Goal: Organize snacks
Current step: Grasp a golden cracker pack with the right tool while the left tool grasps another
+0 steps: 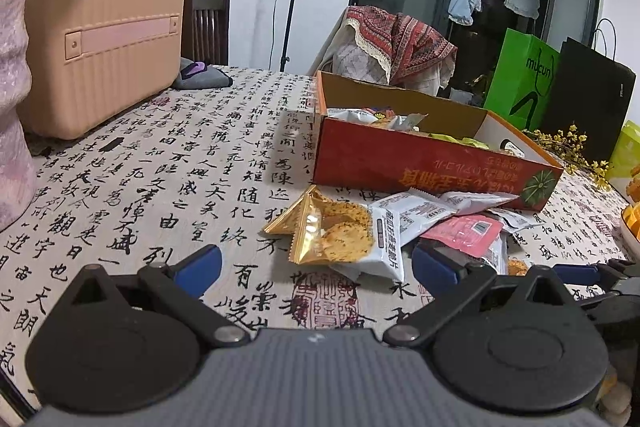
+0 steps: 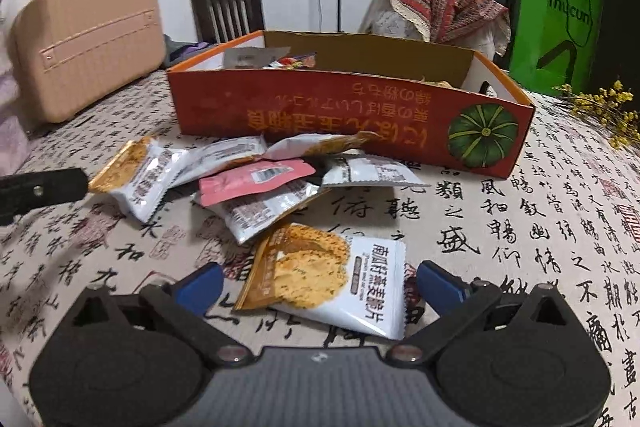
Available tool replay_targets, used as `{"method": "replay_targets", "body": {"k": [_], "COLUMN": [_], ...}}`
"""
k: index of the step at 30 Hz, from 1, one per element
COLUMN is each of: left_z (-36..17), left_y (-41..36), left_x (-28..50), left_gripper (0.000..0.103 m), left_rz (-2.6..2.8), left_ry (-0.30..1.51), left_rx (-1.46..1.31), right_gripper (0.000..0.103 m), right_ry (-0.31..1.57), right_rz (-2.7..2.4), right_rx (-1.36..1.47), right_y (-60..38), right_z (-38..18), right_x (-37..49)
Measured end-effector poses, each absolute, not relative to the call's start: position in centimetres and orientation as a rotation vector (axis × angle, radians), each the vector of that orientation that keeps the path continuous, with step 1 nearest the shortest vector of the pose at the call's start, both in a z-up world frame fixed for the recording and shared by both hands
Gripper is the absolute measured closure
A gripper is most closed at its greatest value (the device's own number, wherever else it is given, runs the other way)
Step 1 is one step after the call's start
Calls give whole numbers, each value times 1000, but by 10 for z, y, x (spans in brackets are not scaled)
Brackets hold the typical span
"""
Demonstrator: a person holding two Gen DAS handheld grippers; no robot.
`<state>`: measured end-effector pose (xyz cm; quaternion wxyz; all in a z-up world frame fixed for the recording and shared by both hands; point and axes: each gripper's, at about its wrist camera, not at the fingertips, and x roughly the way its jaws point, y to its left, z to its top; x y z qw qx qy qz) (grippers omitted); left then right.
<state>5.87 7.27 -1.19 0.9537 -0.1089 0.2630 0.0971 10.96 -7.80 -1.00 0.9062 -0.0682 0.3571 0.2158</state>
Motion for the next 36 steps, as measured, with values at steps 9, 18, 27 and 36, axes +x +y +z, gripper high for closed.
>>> {"method": "replay_targets", "body": {"k": [9, 18, 27, 36], "left_z": [-11, -11, -10, -19], "left_y": [73, 72, 55, 35], "left_x": [52, 52, 76, 118], "left_gripper": [0, 0, 0, 0], "left_rz": [220, 236, 201, 211], "left_ry": [543, 556, 595, 640], "left_rx": [-222, -219, -165, -39], "right_gripper": [34, 50, 50, 50], "right_ry": [689, 664, 610, 595], "right_rz": [465, 467, 419, 368], "right_rx": [-133, -101, -63, -35], "right_y": [-82, -92, -115, -135], "right_z": [-7, -5, 5, 8], "right_x": [97, 91, 88, 92]}}
